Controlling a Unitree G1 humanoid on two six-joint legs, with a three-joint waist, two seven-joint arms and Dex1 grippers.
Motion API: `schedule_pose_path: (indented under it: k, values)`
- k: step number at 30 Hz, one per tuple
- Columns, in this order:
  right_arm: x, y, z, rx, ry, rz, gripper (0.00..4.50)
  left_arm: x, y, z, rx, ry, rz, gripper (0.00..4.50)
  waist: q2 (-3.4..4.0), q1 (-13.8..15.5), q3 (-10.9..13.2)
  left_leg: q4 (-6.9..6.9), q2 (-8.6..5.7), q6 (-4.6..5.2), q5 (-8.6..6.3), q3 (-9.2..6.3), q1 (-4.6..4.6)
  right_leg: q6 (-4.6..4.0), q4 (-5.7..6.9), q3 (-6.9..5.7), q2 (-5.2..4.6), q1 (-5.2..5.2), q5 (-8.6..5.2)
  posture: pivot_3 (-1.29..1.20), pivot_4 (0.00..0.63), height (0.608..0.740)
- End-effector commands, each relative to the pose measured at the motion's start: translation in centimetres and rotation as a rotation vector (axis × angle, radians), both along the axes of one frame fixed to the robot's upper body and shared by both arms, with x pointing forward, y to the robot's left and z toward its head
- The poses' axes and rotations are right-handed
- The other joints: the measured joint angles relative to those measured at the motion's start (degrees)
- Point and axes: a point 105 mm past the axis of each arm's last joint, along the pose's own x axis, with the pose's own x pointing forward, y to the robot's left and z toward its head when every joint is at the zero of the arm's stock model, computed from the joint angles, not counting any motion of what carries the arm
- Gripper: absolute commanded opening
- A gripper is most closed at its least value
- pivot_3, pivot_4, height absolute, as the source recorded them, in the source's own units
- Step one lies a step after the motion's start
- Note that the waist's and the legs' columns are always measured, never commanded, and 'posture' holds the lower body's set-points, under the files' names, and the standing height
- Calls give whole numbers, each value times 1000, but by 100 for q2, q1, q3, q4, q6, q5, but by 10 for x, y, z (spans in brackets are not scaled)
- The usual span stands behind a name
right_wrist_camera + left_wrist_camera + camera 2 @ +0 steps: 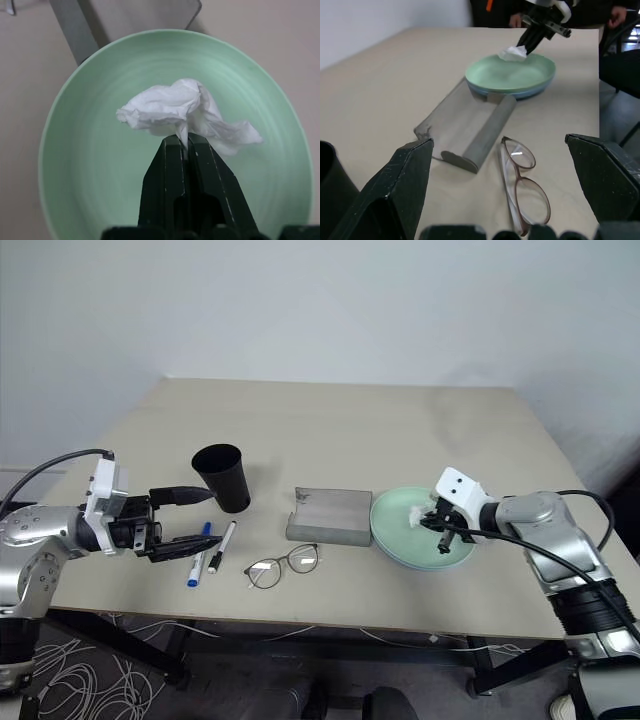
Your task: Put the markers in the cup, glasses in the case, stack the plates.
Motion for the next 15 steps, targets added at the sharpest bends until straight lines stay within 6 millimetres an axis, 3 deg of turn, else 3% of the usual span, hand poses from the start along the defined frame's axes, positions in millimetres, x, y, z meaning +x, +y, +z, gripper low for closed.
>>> schedule_pose_path:
  k: [1,11,12,15]
  values:
    - [12,-9,8,-43,-58,-35,984,2,-1,9,26,-56,2,4500,0,3,0,0,0,0,0,0,0,1,0,0,0,1,1,0,0,709]
    - [13,-18,19,-61,-72,-14,4271,10,-10,3,69,-65,14,4500,0,-1,-1,0,-3,-1,1,-2,1,6,1,6,7,-4,4,0,0,709]
    - [11,-18,22,-59,-70,3,4471,11,-12,2,77,-63,12,4500,0,-3,-1,1,-3,-1,1,-2,1,6,1,6,6,-3,4,0,0,709]
    - [7,-15,37,-17,-88,49,4471,12,-19,2,97,-64,-8,4500,0,-2,-1,2,-5,0,1,-1,1,7,1,9,5,-3,5,0,0,709]
